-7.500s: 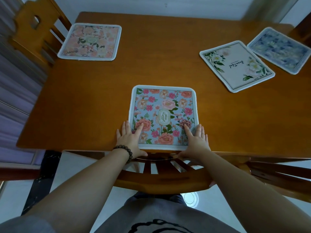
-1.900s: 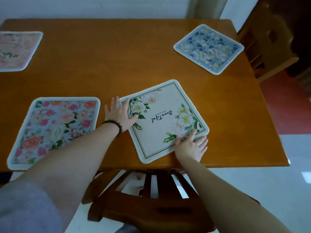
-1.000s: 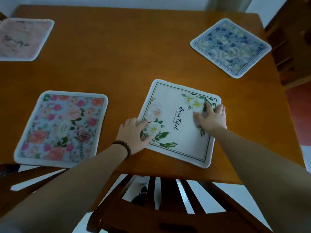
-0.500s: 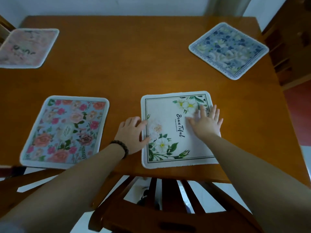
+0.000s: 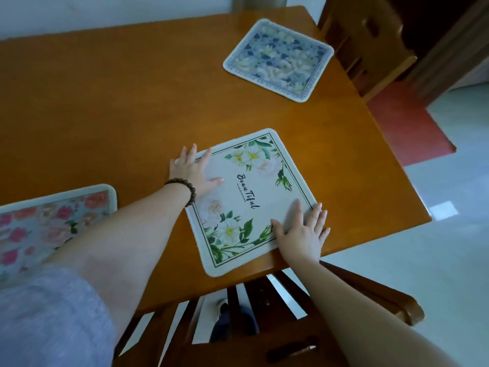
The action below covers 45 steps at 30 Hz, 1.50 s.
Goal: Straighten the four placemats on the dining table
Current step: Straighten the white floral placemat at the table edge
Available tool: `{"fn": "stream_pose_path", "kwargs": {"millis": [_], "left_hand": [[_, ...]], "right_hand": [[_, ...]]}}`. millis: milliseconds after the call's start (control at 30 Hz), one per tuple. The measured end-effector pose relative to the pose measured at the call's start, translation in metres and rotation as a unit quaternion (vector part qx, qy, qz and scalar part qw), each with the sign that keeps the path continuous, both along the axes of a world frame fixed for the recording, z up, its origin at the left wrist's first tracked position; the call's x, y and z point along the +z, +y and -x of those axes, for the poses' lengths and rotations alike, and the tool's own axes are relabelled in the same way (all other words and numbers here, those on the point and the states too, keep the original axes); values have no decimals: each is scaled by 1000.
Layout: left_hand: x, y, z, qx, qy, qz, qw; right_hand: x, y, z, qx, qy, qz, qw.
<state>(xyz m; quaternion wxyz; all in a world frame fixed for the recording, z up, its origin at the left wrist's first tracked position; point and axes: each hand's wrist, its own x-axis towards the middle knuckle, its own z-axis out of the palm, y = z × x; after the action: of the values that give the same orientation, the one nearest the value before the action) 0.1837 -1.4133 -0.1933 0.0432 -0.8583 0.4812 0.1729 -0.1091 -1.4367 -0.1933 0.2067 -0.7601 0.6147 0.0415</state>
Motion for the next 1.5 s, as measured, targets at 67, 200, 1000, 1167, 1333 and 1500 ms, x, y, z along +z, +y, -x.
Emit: {"fn": "stream_pose_path", "kwargs": {"millis": [67,200,1000,1167,1333,1500], "left_hand": [[-2,0,4,-4,-3,-17,1000],[2,17,9,6,-9,-5,1000],[25,148,115,214,44,50,974],[18,143,118,195,73,2,978],[14,146,130,189,72,-5,979],[16,155,147,200,81,-6,976]], "right_hand": [[-1,3,-2,5,-2,8,1000],[-3,-4,-4,22,-11,13,1000],[22,-87,-37,180,-6,-18,984],[13,-31,5,126,-4,-68,990],[10,-20,7,153,5,-47,987],[14,-39,-13,226,-5,-26,974]]}}
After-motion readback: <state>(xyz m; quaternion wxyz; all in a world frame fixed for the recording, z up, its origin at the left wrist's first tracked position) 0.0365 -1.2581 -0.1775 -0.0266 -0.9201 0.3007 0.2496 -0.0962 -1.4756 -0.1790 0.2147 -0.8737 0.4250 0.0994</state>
